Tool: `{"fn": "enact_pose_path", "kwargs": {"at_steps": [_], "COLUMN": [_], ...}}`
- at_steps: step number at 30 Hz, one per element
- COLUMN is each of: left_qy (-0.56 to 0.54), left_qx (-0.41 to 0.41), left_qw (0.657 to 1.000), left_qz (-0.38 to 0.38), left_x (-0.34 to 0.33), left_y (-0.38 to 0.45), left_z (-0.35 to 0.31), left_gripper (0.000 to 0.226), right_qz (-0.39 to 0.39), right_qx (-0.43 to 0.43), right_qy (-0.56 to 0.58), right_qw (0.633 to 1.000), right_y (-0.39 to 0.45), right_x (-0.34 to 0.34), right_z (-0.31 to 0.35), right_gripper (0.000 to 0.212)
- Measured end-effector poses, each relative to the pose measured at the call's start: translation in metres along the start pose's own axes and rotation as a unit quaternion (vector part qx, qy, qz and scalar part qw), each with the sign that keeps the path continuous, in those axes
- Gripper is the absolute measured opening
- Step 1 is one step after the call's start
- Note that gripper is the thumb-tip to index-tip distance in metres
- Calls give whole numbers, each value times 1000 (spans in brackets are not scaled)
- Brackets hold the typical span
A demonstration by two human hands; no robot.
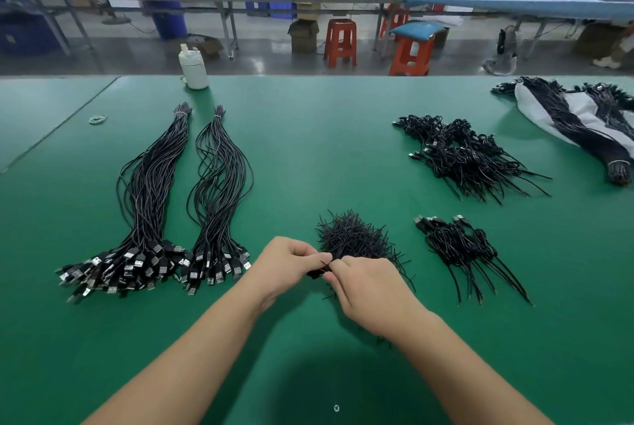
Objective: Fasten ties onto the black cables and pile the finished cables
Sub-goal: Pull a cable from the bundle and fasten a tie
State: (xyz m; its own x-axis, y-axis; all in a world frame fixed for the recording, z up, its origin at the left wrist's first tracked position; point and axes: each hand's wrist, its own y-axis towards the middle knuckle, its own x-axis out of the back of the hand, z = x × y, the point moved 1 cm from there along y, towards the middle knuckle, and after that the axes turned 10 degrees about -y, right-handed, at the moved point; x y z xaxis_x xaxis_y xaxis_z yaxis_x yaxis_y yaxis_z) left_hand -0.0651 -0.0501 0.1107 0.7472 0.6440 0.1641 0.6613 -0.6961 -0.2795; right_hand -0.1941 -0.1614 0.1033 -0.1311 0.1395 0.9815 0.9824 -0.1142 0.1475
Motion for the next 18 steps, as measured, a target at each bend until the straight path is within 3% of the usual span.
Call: {"fn": "enact_pose_path", "kwargs": {"at_steps": [5,10,15,18], "left_qy": [85,141,186,267], "left_qx": [-22,-28,-40,-63], "left_qw": [996,987,980,960], "left_qz": [26,72,53,58], "left_x": [5,8,3,1], "left_y": [2,3,2,1], "left_z": [-4,-7,-6,-8], "left_gripper": [41,10,11,11], "right_qz": [-27,8,7,25], "right_qx": [14,21,37,51], "right_qy": [-36,-18,-26,-42], "right_qw": [999,1000,999,998], "right_y": [0,1,3,4], "right_x": [2,0,-4,-5], "right_z": [-1,-1,-4,-6], "right_gripper": [30,38,35,37]}}
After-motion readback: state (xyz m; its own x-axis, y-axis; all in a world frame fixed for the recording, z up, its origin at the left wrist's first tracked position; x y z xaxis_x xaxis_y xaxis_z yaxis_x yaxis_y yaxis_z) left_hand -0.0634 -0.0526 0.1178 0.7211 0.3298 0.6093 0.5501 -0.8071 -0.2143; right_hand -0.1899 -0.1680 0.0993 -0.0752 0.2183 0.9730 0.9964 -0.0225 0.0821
